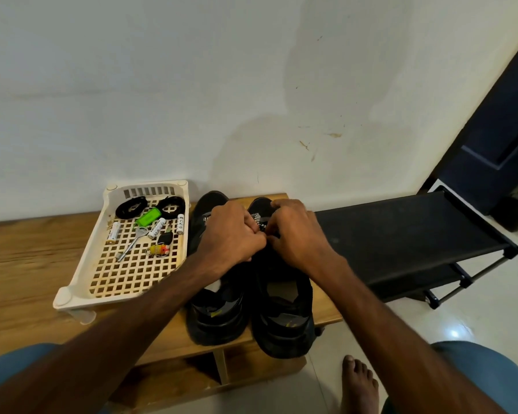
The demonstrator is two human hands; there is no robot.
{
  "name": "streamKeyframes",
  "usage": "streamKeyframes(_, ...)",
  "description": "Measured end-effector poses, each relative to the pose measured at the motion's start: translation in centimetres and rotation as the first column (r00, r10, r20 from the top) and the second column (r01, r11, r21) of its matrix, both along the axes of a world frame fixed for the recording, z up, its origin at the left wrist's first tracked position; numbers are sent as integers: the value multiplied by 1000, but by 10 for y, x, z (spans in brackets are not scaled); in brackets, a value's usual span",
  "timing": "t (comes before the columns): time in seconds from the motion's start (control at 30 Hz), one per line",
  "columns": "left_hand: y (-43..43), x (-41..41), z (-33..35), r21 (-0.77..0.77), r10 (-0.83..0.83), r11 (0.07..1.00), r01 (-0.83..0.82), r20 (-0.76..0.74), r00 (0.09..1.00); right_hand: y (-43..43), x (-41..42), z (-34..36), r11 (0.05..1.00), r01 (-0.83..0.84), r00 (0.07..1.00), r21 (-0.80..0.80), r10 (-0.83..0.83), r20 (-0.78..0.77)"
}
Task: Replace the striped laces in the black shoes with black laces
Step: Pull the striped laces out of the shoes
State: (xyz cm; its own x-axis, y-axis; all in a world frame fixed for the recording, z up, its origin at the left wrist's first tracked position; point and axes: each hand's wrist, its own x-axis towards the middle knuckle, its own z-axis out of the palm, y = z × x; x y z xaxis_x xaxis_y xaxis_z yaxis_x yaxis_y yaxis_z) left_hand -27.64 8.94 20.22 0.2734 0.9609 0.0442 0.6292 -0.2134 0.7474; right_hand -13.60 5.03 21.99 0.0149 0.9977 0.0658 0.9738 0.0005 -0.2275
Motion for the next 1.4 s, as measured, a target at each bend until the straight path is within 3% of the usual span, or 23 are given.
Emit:
streamKeyframes(0.1,0,2,-1,2,26,1000,-26,3,1000,2,12,9,999,24,991,25,-20,-132)
streamKeyframes(0.27,1,4,-2,33,35,999,-34,-18,999,1,54,20,908,338,915,248,-256,-311)
streamKeyframes(0.33,2,3,-3,28,45,999,-44,-22,999,0,60,19,876,384,897,292,-279,-342)
streamKeyframes(0.43,2,3,-3,31,44,999,-43,-27,999,-2,52,10,943,292,931,161,-242,-273)
streamKeyframes(0.57,1,1,-2,21,2,1000,-2,1,1000,-5,28,4,997,35,967,63,-18,-253)
streamKeyframes(0.67,-1,1,0,39,-17,999,17,-6,1000,0,8,-5,999,-41,999,8,41,25)
streamKeyframes(0.77,0,1,1,27,-7,1000,7,2,1000,5,1,-9,999,-36,996,28,33,78)
streamKeyframes(0.87,2,1,-2,11,23,1000,-23,12,1000,7,18,4,992,26,994,120,-13,-106)
streamKeyframes(0.93,3,2,-4,0,37,999,-37,8,999,4,42,14,963,183,951,198,-123,-283)
streamKeyframes(1.07,4,2,-5,3,41,999,-41,-2,999,-7,80,26,781,465,851,417,-265,-453)
streamKeyframes(1.23,1,3,-3,54,36,998,-32,-74,997,-10,56,8,959,248,913,135,-184,-363)
streamKeyframes(1.4,0,7,7,41,-11,999,17,-142,990,-13,21,-2,996,90,978,-14,-91,-188)
